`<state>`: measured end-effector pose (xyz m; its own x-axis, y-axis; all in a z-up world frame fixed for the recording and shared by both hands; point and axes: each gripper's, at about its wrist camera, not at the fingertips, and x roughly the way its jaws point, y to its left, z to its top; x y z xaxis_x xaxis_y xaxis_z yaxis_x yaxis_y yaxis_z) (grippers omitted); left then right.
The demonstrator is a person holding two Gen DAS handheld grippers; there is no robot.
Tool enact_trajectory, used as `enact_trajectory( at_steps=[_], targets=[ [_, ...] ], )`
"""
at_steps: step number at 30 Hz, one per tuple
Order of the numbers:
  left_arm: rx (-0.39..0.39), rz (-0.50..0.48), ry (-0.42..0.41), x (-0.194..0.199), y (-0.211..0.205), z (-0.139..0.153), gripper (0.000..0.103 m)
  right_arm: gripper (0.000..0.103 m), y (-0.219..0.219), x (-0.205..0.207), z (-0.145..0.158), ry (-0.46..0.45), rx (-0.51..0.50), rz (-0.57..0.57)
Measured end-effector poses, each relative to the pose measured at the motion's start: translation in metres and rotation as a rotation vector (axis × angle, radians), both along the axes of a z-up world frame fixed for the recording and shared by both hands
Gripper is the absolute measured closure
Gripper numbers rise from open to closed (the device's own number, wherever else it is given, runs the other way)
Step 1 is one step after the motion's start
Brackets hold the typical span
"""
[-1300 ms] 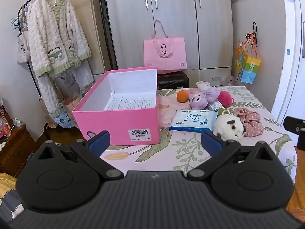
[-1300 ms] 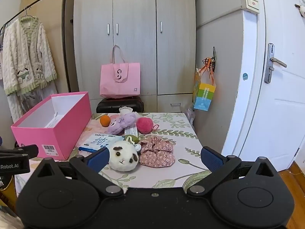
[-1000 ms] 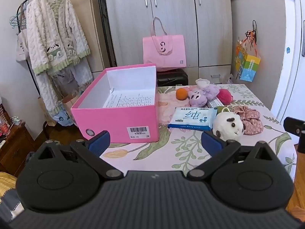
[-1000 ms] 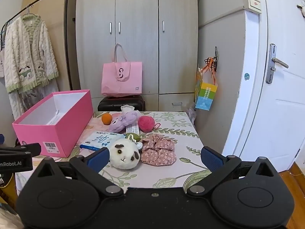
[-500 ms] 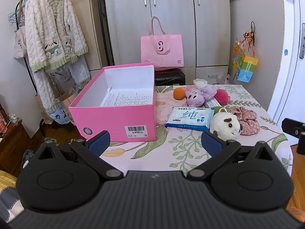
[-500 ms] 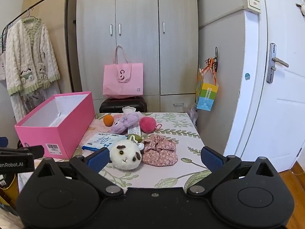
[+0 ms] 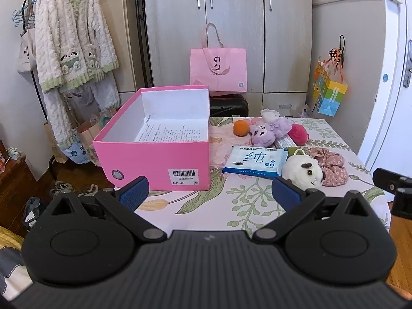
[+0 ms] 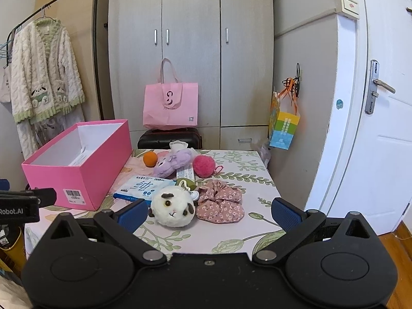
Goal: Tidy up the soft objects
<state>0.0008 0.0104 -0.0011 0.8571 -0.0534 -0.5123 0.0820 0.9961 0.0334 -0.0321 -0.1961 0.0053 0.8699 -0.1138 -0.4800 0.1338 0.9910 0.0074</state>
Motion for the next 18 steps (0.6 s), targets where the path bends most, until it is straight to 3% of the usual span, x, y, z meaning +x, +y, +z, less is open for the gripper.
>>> enact_trajectory(
  at_steps=[18],
  targets=[
    [0.021,0.001,0.021,0.0033,-0.0002,-0.0081,0.000,0.000,0.0060,0.0053,-0.0011,0.013,-0.020,-0.006]
  ],
)
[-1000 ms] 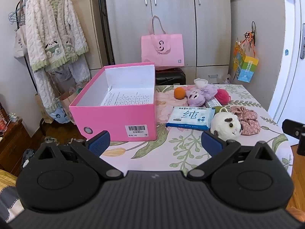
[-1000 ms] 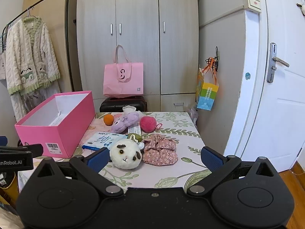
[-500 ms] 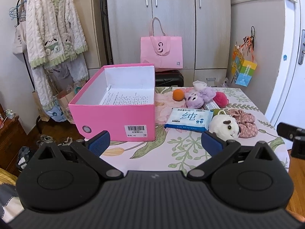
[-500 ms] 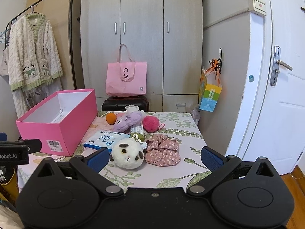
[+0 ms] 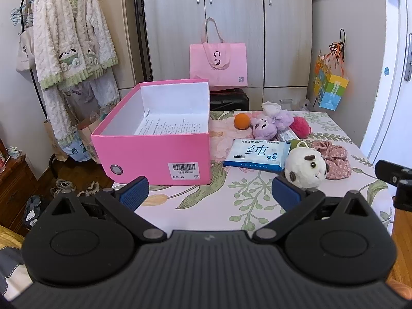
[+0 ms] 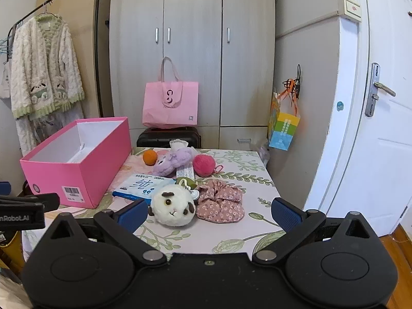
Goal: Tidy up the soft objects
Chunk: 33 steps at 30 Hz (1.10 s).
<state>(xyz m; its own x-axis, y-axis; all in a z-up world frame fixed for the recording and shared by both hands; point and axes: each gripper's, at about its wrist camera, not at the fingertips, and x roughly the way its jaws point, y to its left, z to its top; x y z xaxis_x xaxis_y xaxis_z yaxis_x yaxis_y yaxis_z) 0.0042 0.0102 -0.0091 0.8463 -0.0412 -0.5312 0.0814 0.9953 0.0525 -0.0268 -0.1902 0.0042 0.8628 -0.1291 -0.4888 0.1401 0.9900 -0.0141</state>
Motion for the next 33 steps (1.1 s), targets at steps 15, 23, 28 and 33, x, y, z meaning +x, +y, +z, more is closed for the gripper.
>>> enact_trajectory(
  at_steps=[15,23,28,33],
  targets=[
    [0.056,0.050,-0.018,0.001,0.002,-0.004,0.000,0.000,0.001,0.004,-0.004,0.016,-0.014,-0.004],
    [0.093,0.049,-0.029,-0.002,-0.002,-0.006,0.000,0.000,0.000,0.004,-0.005,0.020,-0.022,-0.002],
    [0.082,0.036,-0.046,-0.004,-0.002,-0.002,0.000,0.000,0.000,0.003,-0.005,0.019,-0.041,0.011],
    [0.067,0.009,-0.105,-0.005,-0.003,0.005,0.000,0.000,-0.004,0.002,0.001,0.007,-0.042,0.045]
  ],
)
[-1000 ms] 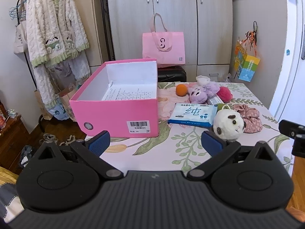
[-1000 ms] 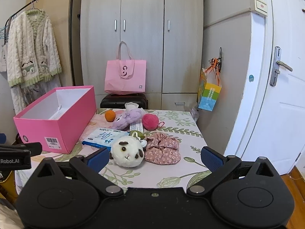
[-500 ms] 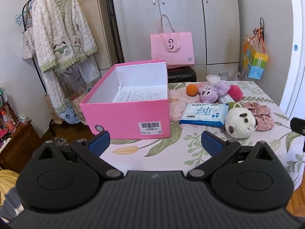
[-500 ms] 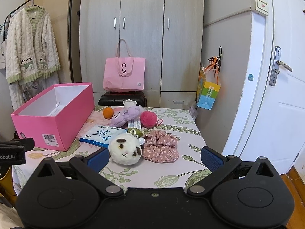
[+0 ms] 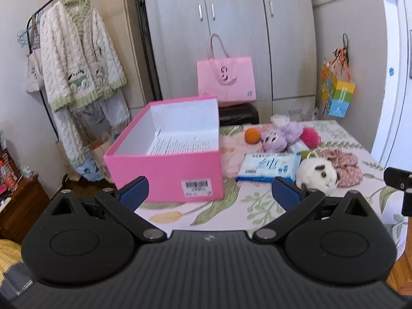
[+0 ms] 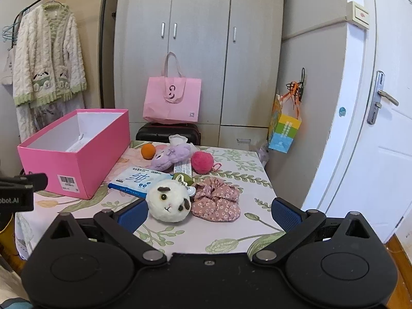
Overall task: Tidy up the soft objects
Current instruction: 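Reach the left gripper to the white plush toy and grasp it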
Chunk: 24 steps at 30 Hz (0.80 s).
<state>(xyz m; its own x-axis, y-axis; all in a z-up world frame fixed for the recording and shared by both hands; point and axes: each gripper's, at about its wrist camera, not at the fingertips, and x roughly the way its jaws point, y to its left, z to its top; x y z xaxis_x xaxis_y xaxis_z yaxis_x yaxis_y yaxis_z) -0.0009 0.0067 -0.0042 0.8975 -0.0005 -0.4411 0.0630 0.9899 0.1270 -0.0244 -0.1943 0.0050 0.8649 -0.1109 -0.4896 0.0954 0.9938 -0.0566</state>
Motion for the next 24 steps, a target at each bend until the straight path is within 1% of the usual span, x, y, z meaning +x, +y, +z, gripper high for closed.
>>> enact_trajectory(
  at_steps=[2,4,6,8,11,14,17,19,22,24],
  targets=[
    [0.005,-0.015,-0.009,0.005,-0.003,0.000,0.000,0.000,-0.005,-0.002,0.001,-0.038,0.018,0.058],
    [0.002,-0.025,0.014,0.016,-0.008,-0.004,0.000,0.000,-0.008,0.000,-0.006,-0.060,0.021,0.115],
    [-0.009,-0.034,0.039,0.028,-0.012,-0.011,0.000,0.000,-0.008,0.004,-0.017,-0.072,-0.004,0.160],
    [-0.014,-0.048,0.069,0.042,-0.018,-0.019,0.002,0.000,-0.007,0.011,-0.030,-0.084,-0.042,0.183],
    [0.015,-0.085,0.120,0.063,-0.031,-0.032,0.002,0.000,-0.006,0.024,-0.049,-0.116,-0.093,0.197],
    [0.001,-0.130,0.165,0.079,-0.042,-0.047,0.003,0.000,-0.008,0.041,-0.071,-0.114,-0.117,0.227],
    [-0.049,-0.180,0.214,0.096,-0.050,-0.058,0.005,0.000,-0.013,0.052,-0.084,-0.119,-0.072,0.271],
    [-0.076,-0.206,0.226,0.104,-0.055,-0.065,0.006,0.000,-0.015,0.061,-0.092,-0.120,-0.029,0.314],
    [-0.062,-0.246,0.202,0.109,-0.065,-0.073,0.006,0.000,-0.012,0.071,-0.105,-0.120,-0.019,0.350],
    [-0.067,-0.269,0.186,0.112,-0.070,-0.078,0.006,0.000,-0.009,0.080,-0.114,-0.119,-0.021,0.358]
  ],
)
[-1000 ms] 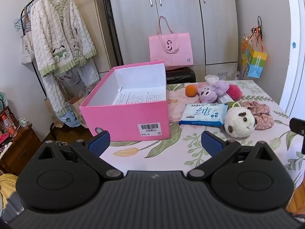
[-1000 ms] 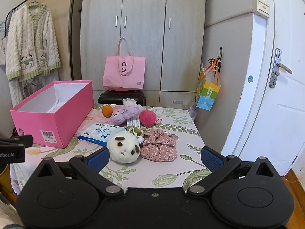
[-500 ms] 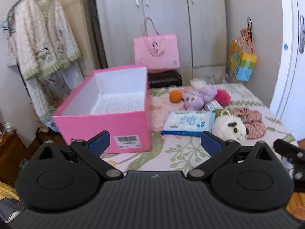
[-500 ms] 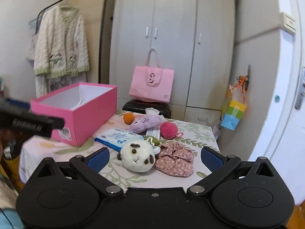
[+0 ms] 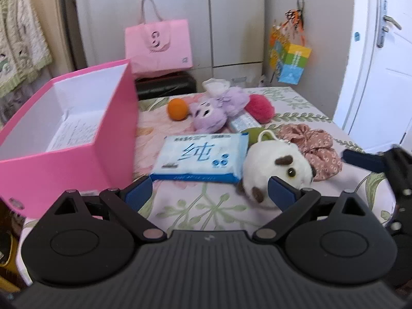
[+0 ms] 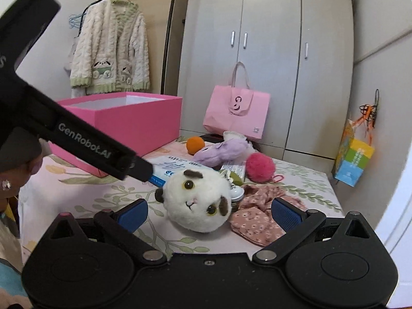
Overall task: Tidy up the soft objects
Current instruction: 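Reach the left gripper to the white plush toy and grasp it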
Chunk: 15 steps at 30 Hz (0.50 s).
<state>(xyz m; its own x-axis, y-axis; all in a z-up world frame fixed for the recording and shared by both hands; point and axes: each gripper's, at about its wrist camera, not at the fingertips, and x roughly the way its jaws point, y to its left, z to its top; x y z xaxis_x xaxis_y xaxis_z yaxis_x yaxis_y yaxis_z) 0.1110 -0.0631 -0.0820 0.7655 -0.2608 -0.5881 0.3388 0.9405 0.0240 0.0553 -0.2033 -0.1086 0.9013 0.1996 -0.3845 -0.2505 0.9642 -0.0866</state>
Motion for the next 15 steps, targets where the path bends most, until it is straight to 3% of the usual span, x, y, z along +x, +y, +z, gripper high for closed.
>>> enact_trajectory(
  at_steps=[4,8,15],
  targets=[
    [-0.083,-0.059,0.014,0.011,-0.001,-0.010,0.006,0.001,0.002,0.017,-0.015,0.030,0.025,0.003],
    [-0.199,-0.103,0.072,0.025,0.000,-0.016,0.006,0.010,0.000,0.030,-0.023,0.071,0.067,0.008],
    [-0.243,-0.163,0.112,0.034,-0.015,-0.024,0.010,0.013,-0.004,0.042,-0.028,0.098,0.132,0.007]
  ],
)
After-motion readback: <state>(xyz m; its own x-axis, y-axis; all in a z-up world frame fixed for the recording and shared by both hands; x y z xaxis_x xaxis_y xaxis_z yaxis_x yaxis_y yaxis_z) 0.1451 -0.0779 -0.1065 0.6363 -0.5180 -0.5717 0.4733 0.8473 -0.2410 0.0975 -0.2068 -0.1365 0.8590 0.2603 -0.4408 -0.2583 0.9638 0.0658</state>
